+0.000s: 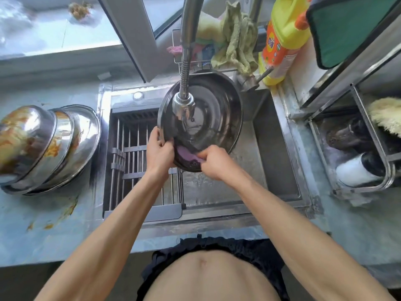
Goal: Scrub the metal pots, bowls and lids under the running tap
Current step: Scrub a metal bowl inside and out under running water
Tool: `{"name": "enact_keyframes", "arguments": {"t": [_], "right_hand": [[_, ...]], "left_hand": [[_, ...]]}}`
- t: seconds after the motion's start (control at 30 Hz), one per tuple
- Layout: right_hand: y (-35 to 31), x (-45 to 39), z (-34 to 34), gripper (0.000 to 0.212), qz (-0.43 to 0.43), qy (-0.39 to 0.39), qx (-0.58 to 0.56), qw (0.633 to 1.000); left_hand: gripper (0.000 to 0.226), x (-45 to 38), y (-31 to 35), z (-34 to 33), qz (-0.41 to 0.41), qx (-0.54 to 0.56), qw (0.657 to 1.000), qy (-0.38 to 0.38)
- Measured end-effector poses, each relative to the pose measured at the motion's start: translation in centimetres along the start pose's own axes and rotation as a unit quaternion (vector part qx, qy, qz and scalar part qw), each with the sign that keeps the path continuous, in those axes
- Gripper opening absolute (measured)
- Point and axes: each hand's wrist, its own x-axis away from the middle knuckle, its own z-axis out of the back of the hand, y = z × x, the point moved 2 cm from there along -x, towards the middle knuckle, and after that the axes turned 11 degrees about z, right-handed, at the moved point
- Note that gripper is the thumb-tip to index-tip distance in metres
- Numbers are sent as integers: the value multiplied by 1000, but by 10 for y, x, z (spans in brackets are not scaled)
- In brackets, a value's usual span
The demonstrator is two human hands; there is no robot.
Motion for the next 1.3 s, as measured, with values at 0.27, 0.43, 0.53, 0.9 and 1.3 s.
{"name": "enact_keyframes", "arguments": {"t": [0.27,0.43,0.53,0.9,1.3], "right_hand": [[40,-9,47,36,-21,5,413,911],[32,-9,44,36,-49,-8,370,928],[22,-3,18,34,-59,-70,210,973],[39,4,19,37,-102,-79,14,992],[83,34,38,49,-190,248,-64,948]], "left_hand": [[28,10,-6,-7,36,-29,999,-27],[30,9,-8,-12,52,10,998,-23],[21,10,-11,-14,46,17,999,-8],[17,-5,-15,-4,47,35,998,-19],[29,1,-28,4,204,53,976,-61]]}}
